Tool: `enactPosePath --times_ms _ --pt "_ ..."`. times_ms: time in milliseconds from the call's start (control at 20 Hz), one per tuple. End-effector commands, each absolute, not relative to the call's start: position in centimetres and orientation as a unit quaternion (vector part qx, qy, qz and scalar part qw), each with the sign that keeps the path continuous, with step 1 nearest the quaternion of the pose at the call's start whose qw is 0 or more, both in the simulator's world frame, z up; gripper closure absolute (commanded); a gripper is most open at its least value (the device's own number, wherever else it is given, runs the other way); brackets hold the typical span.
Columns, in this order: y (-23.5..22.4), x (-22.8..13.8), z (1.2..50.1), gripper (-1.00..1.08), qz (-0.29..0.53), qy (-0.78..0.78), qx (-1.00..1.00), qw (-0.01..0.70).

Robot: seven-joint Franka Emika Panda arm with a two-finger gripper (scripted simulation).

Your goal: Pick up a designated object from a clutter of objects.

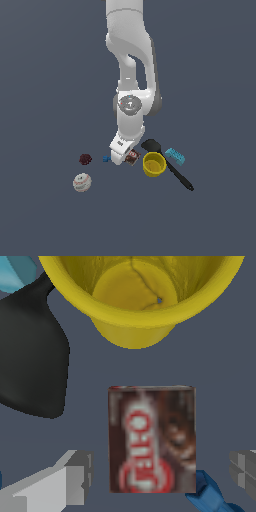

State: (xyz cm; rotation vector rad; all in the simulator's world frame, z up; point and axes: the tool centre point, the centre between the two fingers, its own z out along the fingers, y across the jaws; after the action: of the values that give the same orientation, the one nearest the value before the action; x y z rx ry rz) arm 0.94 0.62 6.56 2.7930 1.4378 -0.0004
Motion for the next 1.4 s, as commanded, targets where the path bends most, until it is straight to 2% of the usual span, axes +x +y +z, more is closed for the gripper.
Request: enactPosePath --times_ms 0,750,800,1350 --pt "0.6 0.9 6.2 -0.92 0.0 0.458 0.889 0.0" --pt "0.6 0.9 1.6 -0.92 0.0 0.46 0.888 0.0" --pt "0.6 0.9 1.6 1.08 0.0 0.46 0.888 0.0" --pt "0.6 0.9 1.7 1.08 0.001 0.46 0.888 0.001"
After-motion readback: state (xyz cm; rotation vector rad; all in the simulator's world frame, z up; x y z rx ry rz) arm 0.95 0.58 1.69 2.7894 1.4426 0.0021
